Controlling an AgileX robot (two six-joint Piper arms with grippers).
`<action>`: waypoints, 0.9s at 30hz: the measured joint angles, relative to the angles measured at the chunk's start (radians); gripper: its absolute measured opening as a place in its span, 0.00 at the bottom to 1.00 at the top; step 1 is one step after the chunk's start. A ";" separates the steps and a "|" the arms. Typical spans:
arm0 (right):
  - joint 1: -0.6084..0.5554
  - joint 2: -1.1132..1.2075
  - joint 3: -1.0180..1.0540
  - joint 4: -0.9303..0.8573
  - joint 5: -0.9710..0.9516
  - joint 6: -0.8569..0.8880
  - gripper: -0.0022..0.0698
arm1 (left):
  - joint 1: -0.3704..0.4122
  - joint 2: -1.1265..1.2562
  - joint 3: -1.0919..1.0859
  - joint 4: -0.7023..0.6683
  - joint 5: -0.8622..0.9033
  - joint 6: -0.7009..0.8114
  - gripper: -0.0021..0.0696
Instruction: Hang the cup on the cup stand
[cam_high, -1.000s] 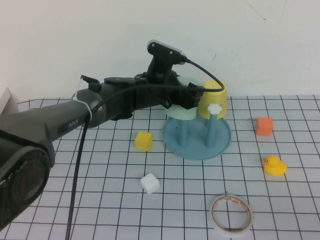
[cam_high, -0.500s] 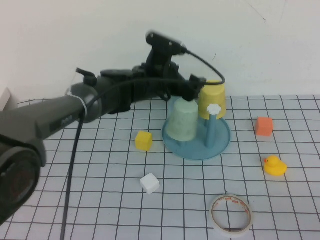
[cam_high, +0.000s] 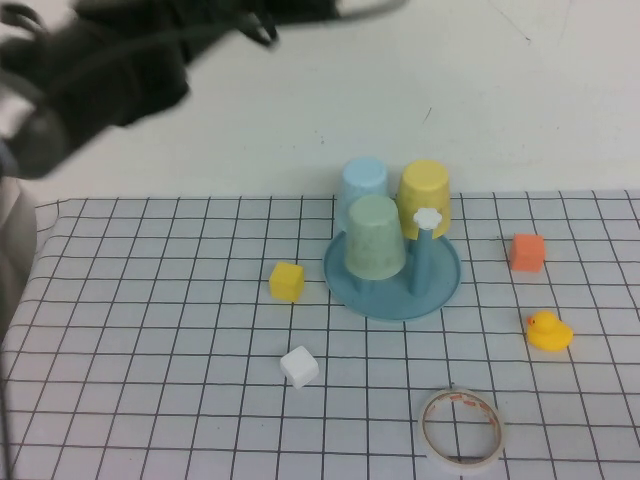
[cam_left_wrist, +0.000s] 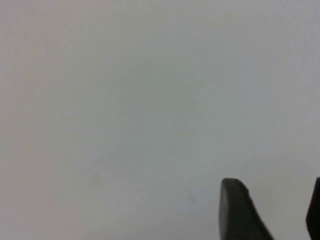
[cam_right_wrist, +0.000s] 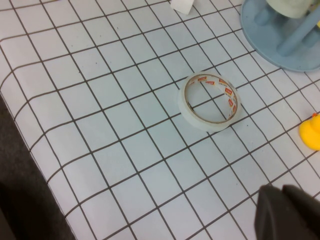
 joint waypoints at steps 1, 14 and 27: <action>0.000 0.000 0.000 0.000 0.000 0.000 0.03 | 0.000 -0.034 0.000 -0.003 -0.039 0.016 0.43; 0.000 0.000 0.000 0.000 -0.025 0.061 0.03 | -0.009 -0.403 0.002 -0.035 -0.620 0.383 0.03; 0.000 0.000 0.000 -0.096 -0.362 0.378 0.03 | -0.090 -0.722 0.279 -0.058 -0.737 0.664 0.03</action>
